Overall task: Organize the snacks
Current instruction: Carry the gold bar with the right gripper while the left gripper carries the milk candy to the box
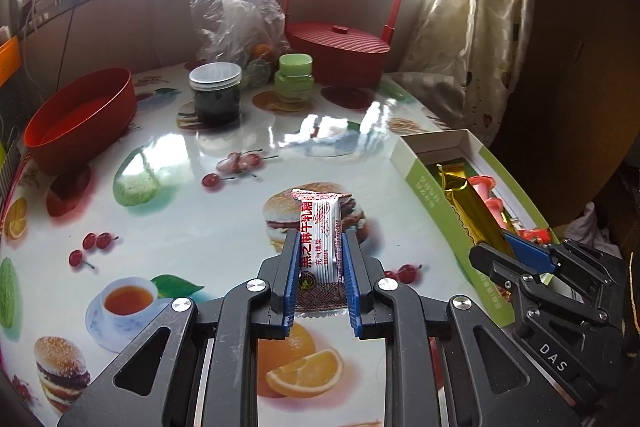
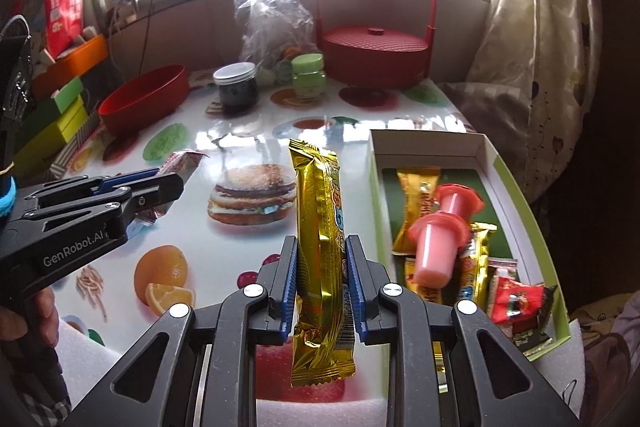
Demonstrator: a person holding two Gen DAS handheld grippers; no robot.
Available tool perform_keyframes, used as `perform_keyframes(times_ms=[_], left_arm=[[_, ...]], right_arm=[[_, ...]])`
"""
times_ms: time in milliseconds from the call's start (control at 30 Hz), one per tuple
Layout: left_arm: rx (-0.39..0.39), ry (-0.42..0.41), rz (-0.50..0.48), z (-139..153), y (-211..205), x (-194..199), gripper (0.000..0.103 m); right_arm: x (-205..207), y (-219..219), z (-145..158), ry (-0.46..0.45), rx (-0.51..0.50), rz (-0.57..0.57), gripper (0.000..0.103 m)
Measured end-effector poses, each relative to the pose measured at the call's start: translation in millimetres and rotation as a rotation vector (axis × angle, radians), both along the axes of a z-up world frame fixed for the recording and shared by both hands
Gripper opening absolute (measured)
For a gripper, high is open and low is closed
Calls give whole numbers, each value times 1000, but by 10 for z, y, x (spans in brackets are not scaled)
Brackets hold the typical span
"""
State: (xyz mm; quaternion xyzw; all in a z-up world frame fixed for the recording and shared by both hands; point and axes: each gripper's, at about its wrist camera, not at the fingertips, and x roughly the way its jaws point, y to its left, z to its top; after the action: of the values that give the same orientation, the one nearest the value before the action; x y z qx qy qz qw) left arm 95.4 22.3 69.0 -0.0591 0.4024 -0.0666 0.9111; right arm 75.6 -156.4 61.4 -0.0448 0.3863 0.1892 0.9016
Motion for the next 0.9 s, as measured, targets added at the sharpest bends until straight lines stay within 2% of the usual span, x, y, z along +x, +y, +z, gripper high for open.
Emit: perform_keyframes(times_ms=[900], left_arm=[[-14, -17, -166, 117, -794, 173, 21]], right_arm=[[-106, -836, 114, -34, 37, -192, 22]])
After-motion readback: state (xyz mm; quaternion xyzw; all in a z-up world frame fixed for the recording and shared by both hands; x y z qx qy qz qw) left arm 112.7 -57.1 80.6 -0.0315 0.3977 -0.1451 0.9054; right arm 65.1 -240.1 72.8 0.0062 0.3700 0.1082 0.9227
